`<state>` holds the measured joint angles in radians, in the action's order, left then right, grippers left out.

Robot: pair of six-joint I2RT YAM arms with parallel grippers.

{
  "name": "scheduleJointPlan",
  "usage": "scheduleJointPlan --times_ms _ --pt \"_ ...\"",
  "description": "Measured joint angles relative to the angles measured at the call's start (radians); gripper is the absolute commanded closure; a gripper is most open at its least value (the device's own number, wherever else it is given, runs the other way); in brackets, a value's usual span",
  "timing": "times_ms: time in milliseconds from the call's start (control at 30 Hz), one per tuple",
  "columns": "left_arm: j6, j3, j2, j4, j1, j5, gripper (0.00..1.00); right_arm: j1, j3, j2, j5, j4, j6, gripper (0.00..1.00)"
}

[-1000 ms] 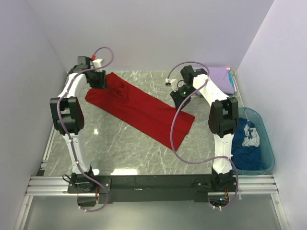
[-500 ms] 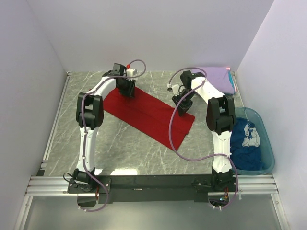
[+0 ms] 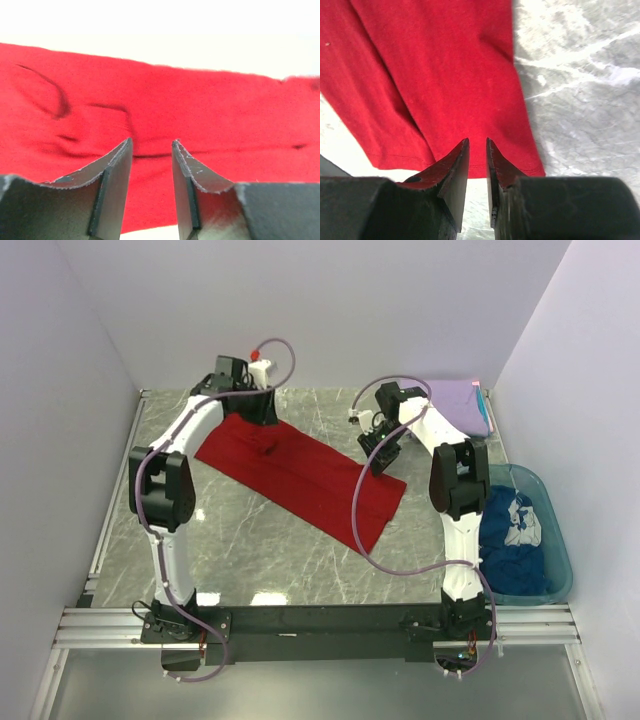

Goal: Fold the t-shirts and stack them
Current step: Fold the tshirt

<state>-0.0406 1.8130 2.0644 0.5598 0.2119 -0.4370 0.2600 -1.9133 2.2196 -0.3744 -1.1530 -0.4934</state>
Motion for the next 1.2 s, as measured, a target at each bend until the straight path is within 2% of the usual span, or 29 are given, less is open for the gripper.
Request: scheduleJointPlan --times_ms 233,500,600,800,967,1000,1033,1100,1200 --pt "0.037 0.117 0.106 -0.004 -0.041 0.072 0.59 0.0 -0.023 0.043 0.029 0.008 0.006 0.74" --pt "0.068 0.089 0.193 0.063 -0.041 0.122 0.57 0.031 0.007 0.077 0.072 0.009 -0.007 0.75" --pt "0.068 0.047 0.172 0.073 -0.049 0.121 0.56 0.061 0.032 0.077 0.074 0.0 -0.028 0.75" --pt "0.068 -0.174 0.009 0.106 -0.114 0.122 0.53 0.112 0.116 0.045 0.04 -0.034 -0.07 0.76" --pt "0.061 -0.19 -0.03 0.099 -0.158 0.14 0.53 0.183 0.263 -0.019 -0.033 -0.069 -0.113 0.75" --pt "0.06 -0.187 -0.02 0.097 -0.158 0.14 0.53 0.204 0.286 -0.025 -0.059 -0.079 -0.126 0.75" --pt "0.06 -0.175 0.004 0.101 -0.155 0.14 0.53 0.225 0.305 -0.029 -0.085 -0.091 -0.14 0.68" --pt "0.056 -0.128 0.071 0.108 -0.145 0.137 0.53 0.258 0.332 -0.036 -0.146 -0.115 -0.167 0.63" --pt "0.032 0.024 0.206 0.161 -0.127 0.119 0.53 0.28 0.346 -0.058 -0.241 -0.152 -0.204 0.56"
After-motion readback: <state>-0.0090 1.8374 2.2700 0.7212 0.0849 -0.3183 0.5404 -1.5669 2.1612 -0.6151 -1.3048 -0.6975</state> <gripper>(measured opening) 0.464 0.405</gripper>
